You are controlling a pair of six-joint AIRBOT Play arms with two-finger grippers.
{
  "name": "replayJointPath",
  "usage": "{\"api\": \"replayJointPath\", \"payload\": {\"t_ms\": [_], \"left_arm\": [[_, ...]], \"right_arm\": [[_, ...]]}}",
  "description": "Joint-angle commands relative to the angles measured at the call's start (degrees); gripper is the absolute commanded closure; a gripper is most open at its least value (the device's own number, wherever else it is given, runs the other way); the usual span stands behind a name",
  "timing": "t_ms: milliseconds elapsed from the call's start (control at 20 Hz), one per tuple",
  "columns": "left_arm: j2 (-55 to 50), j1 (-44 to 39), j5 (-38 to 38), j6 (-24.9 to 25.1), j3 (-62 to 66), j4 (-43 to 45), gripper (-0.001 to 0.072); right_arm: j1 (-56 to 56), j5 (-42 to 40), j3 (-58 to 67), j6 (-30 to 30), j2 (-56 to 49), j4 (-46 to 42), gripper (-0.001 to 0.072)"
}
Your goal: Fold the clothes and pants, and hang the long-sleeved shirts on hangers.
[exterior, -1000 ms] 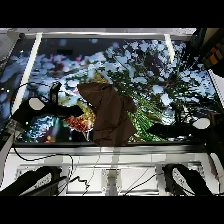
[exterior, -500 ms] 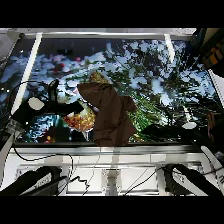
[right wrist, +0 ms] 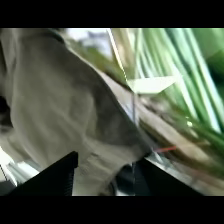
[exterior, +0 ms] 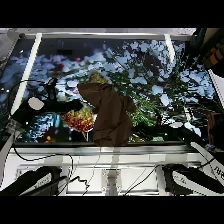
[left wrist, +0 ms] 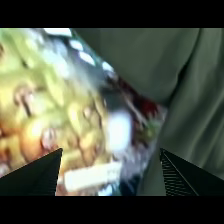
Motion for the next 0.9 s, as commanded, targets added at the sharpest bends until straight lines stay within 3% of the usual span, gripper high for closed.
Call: {"api": "replayJointPath", "payload": {"t_ms": [0, 150, 350, 850], "left_arm": [[-0.85, -0.02, 9.57, -0.02, 0.0, 0.04, 0.0015], [-4.13, -0.04, 18.91, -0.02, 0.02, -0.2, 0.0015], [-10.67, -0.02, 29.38, -0.04, 0.85, -5.35, 0.0016], [-34.67, 0.0, 23.23, -0.02, 21.75, -7.02, 0.0017]], "right_arm": [[4.83, -6.29, 0.39, 0.11, -0.87, 3.06, 0.0367], [6.93, -10.84, 2.05, 0.11, -0.94, 4.52, 0.0704], [6.82, -10.78, 6.75, 0.04, -0.44, 4.48, 0.0702], [6.82, -10.84, 13.6, 0.07, 6.34, 0.39, 0.0702]]}}
